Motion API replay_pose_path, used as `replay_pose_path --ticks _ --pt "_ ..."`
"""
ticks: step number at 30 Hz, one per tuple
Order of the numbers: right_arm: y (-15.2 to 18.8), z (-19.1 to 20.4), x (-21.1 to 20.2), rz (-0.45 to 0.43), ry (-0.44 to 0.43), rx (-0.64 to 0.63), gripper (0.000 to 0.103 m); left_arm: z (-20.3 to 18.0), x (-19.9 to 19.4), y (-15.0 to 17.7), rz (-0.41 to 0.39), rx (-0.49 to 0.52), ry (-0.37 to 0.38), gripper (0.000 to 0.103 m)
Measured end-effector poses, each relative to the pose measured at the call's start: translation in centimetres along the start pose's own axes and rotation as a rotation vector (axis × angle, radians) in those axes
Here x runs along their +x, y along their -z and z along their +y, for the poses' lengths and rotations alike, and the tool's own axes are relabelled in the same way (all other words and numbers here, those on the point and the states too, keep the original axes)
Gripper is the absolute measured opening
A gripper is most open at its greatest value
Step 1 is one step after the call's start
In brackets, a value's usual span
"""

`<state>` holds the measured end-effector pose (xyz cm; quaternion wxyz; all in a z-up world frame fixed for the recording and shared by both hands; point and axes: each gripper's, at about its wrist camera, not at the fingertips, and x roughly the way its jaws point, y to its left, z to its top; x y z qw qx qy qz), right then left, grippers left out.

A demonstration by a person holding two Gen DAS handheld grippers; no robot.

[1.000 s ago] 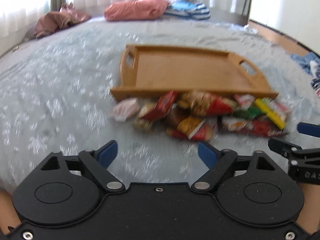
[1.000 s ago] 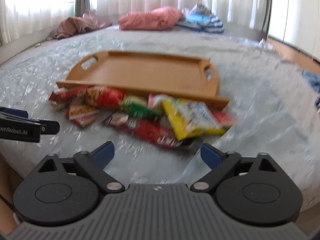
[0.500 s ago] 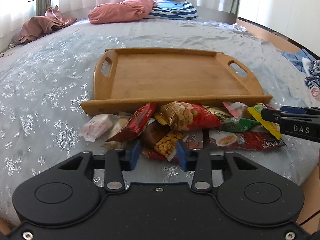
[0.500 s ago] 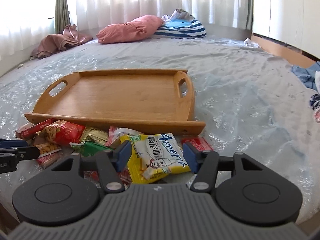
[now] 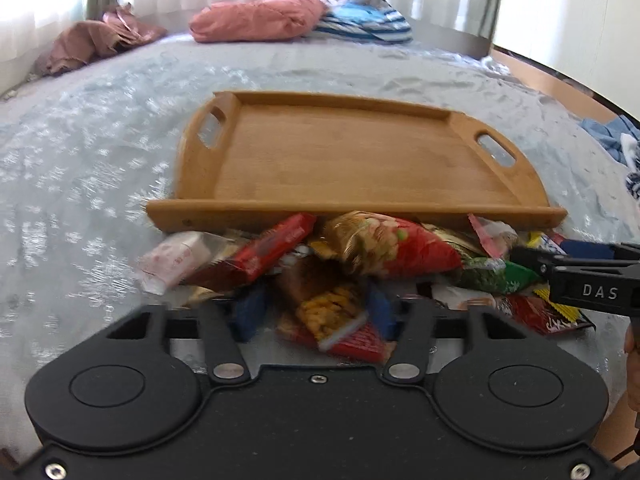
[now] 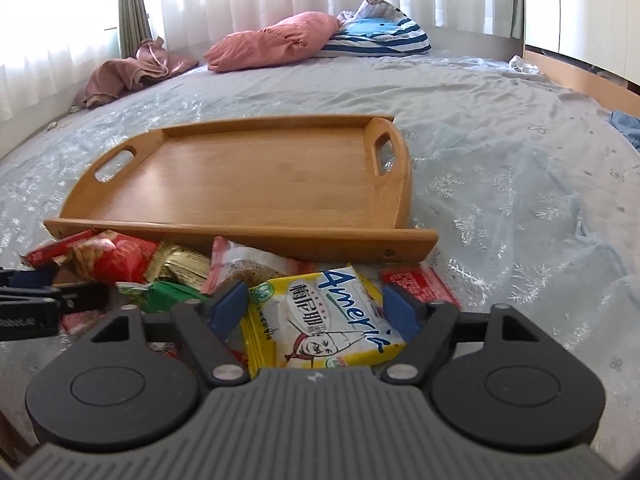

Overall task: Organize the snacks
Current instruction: 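Grasp the nut bar with the left tool while the right tool grasps the yellow Amerio bag, then carry both snacks onto the tray and open both tools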

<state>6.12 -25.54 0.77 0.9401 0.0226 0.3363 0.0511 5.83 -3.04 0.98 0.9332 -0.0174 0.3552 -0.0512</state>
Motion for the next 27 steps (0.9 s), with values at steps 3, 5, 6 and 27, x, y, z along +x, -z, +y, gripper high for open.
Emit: replay_pose_path --ticks 3,5,6,27 --pt "-0.1 -0.1 0.4 0.007 0.000 0.023 0.081 0.5 -0.7 0.0 0.010 -0.034 0.030 0.032" --pt "0.0 0.0 0.3 0.008 0.004 0.020 0.071 0.7 -1.4 0.3 0.002 -0.035 0.031 0.028" --pt "0.0 0.2 0.1 0.008 0.007 0.012 0.068 0.7 -1.8 0.4 -0.004 -0.031 0.029 0.025" --pt "-0.8 2.8 -6.8 -0.163 -0.046 0.000 0.056 1.1 -8.0 0.6 -0.061 -0.028 0.109 0.010"
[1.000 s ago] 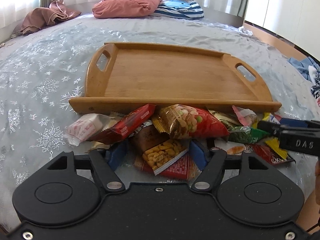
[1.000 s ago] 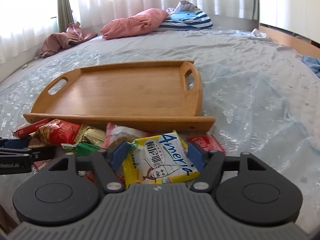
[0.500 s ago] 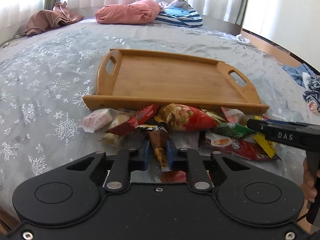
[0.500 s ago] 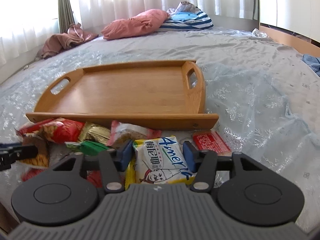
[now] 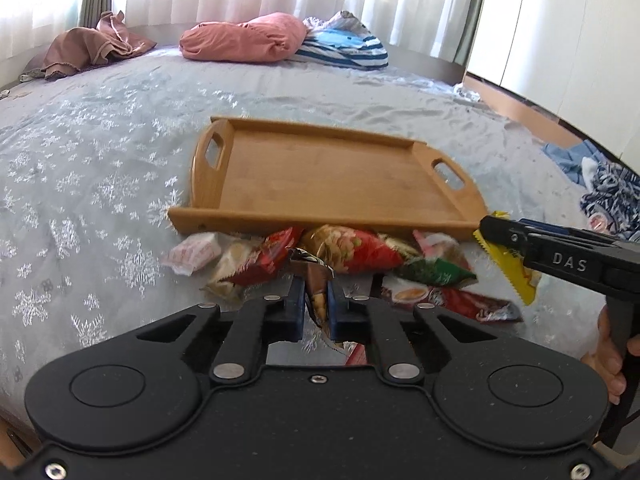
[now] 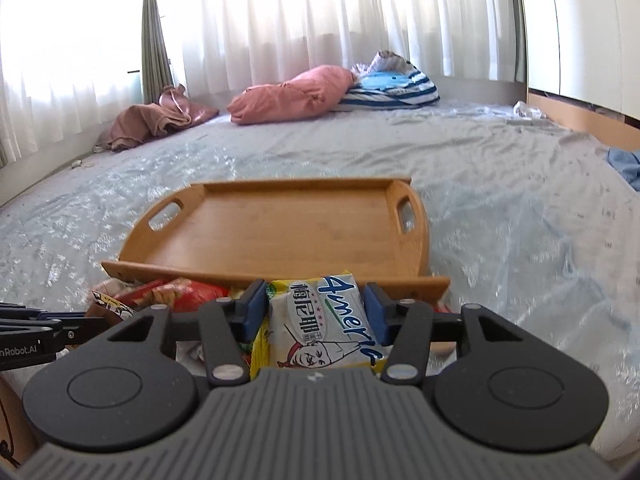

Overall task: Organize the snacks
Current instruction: 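Carry both snacks onto the tray and open both tools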

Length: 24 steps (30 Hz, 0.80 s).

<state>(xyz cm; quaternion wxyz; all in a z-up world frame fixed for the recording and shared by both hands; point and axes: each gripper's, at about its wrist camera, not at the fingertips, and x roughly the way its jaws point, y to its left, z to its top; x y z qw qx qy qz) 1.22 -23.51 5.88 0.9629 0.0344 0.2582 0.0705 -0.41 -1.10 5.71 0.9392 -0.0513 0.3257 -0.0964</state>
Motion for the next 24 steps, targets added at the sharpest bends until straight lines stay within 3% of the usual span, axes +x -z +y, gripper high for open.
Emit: replay_pose_path --ticks 14,24 --pt "-3.7 0.2 3.6 0.027 -0.028 -0.008 0.056 0.8 0.6 -6.5 -0.082 -0.059 0.066 0.010" --pt "-5.6 -0.1 7.7 0.079 -0.042 -0.002 0.056 2.3 5.9 -10.0 -0.027 -0.185 0.165 0.010"
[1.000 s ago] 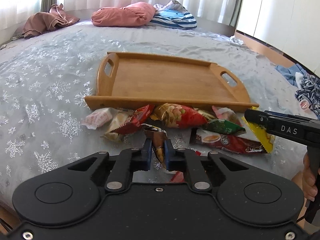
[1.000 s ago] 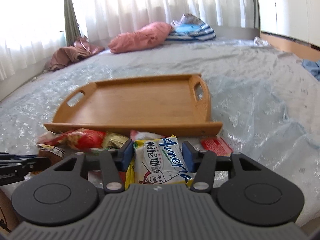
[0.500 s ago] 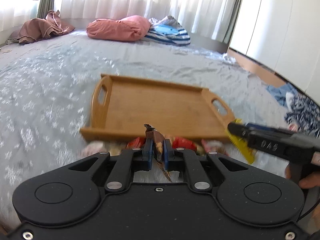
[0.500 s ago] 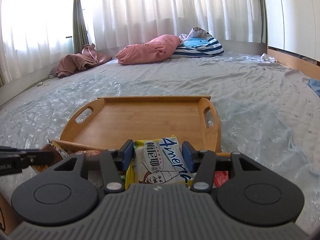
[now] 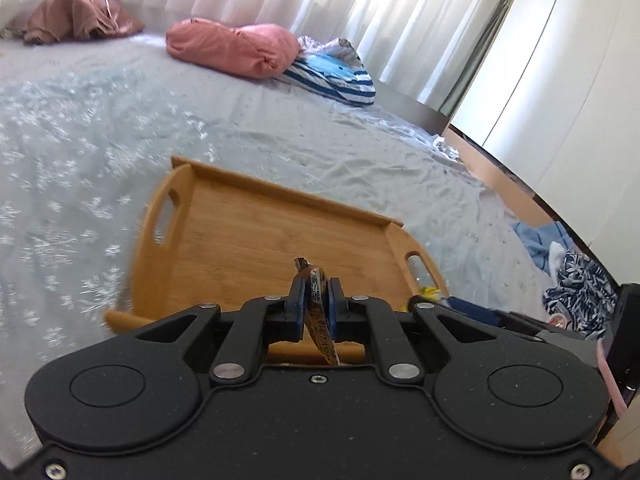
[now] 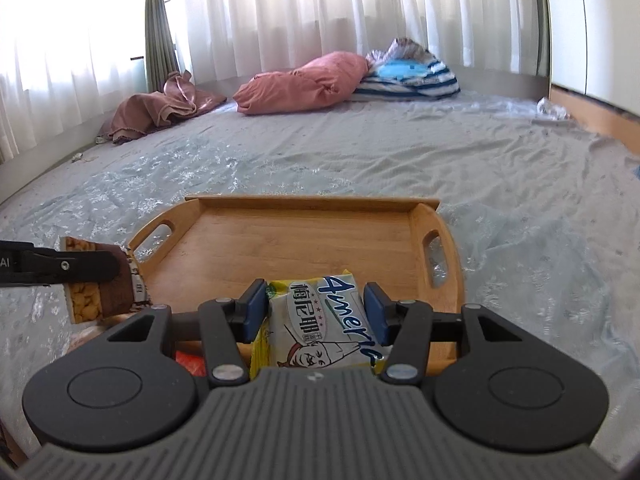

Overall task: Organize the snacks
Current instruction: 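Carry both snacks onto the tray and open both tools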

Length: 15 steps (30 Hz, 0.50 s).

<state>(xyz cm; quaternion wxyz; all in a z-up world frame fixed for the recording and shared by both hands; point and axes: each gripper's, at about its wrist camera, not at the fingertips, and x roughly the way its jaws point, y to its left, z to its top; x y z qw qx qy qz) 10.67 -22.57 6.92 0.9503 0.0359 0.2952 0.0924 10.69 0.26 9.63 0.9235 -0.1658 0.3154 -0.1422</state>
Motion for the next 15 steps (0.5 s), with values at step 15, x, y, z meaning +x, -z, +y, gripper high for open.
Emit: replay_pose_path --ticks 15 --pt "-0.6 -2.4 7.7 0.108 0.016 0.098 0.056 1.1 8.9 0.0 0.091 -0.043 -0.020 0.010"
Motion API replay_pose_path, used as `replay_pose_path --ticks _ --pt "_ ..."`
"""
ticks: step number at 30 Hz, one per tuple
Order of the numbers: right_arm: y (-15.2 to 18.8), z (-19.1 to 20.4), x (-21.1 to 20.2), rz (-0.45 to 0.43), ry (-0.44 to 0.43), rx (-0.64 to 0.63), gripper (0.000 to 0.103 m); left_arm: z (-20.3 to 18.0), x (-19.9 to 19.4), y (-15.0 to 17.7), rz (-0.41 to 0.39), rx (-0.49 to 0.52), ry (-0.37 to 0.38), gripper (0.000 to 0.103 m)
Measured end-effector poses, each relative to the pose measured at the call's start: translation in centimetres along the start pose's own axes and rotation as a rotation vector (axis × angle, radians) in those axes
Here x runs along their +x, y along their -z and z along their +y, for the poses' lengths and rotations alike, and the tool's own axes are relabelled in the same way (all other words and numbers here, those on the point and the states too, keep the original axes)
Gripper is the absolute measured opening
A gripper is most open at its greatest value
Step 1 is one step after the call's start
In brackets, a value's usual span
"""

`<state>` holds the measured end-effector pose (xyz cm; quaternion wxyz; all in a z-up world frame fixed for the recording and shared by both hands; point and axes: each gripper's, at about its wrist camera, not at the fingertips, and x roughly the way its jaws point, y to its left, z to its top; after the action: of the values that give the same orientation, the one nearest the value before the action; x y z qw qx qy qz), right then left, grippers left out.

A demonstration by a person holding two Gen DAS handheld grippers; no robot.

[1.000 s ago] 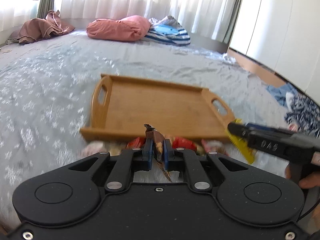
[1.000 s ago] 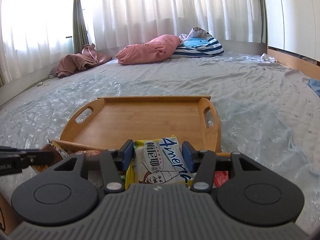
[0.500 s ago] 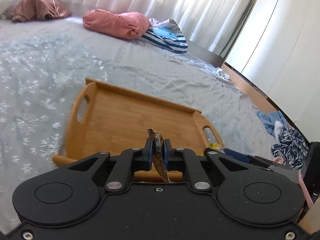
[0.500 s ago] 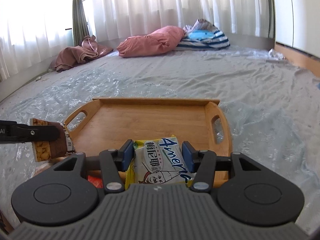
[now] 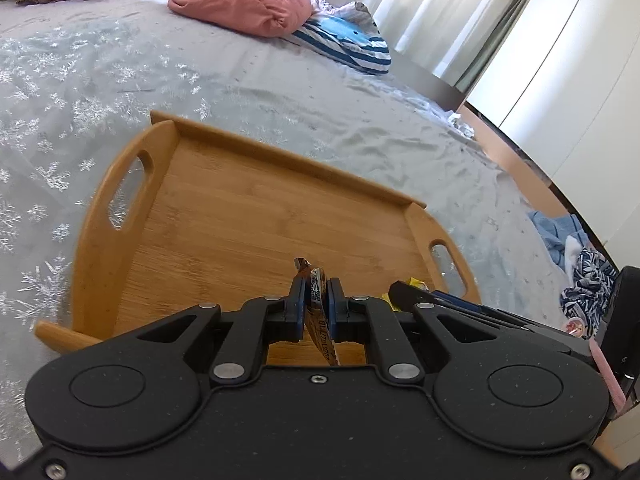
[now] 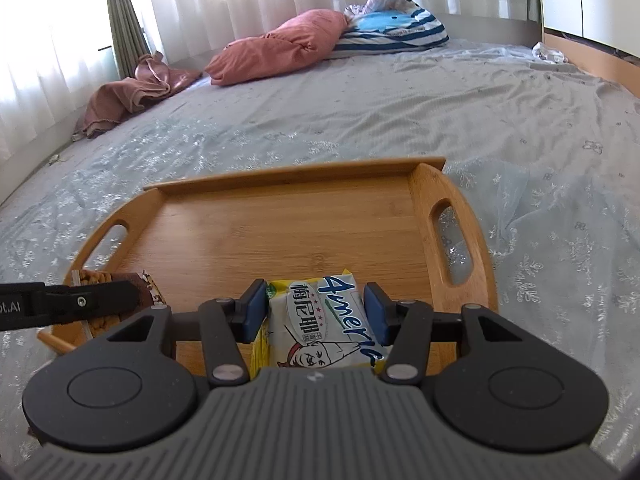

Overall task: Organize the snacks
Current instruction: 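Carry both snacks onto the tray and open both tools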

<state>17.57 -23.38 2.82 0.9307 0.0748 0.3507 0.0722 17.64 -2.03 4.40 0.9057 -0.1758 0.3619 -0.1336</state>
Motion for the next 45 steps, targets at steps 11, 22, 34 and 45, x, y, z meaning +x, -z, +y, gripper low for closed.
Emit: replay_pose_path --ticks 11,22,34,45 --pt "0.0 0.8 1.2 -0.010 0.009 -0.021 0.056 0.2 0.8 0.5 -0.001 -0.009 -0.014 0.011" --pt "0.1 0.9 1.4 -0.009 0.001 -0.027 0.058 0.8 0.5 1.5 -0.011 0.016 -0.062 0.018" --pt "0.2 1.5 0.7 -0.023 -0.022 -0.046 0.079 0.7 -0.7 2.1 -0.035 0.063 -0.132 0.048" --pt "1.3 2.0 -4.0 -0.076 -0.031 -0.091 0.089 -1.0 -6.4 4.1 -0.104 0.182 -0.128 0.086"
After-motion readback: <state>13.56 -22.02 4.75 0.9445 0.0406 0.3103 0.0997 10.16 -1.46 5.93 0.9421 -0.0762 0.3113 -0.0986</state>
